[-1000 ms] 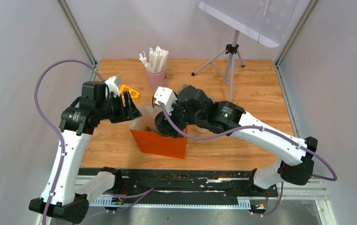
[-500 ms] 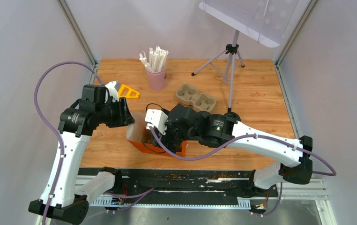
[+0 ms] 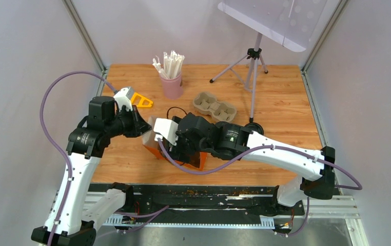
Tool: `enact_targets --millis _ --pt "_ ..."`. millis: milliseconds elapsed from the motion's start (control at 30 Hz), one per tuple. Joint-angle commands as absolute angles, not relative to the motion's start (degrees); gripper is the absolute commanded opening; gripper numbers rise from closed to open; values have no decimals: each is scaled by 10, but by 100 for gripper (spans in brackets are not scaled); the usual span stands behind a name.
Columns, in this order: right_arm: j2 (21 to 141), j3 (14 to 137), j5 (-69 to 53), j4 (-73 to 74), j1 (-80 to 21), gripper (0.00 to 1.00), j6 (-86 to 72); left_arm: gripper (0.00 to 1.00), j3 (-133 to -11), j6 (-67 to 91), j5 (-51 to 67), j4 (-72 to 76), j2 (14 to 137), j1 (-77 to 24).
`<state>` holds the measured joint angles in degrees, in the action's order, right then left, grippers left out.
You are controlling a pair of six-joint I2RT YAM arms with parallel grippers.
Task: Pack the takeout coffee
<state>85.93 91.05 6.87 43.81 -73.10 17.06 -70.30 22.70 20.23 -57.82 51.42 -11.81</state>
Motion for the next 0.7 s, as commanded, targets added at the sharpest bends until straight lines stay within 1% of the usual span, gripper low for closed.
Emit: enact_targets --millis 0,233,367,400,467,533,567,667 --pt "870 948 94 398 -731 58 207 0 -672 233 260 -462 483 -116" --pt "873 917 87 360 -715 58 254 0 -628 202 262 -389 440 -117" --pt "866 878 54 327 -715 57 278 0 -623 182 248 -414 430 -116" --pt "862 863 44 315 -715 57 282 4 -620 180 244 -427 428 -116" --pt "853 829 35 293 -715 57 288 16 -617 181 243 -448 421 -117" --pt "846 810 33 279 -717 57 289 36 -623 190 233 -481 415 -116" --pt "844 805 33 276 -719 57 289 44 -633 190 231 -506 415 -116" --pt "834 789 36 270 -726 56 288 53 -661 192 232 -575 413 -116"
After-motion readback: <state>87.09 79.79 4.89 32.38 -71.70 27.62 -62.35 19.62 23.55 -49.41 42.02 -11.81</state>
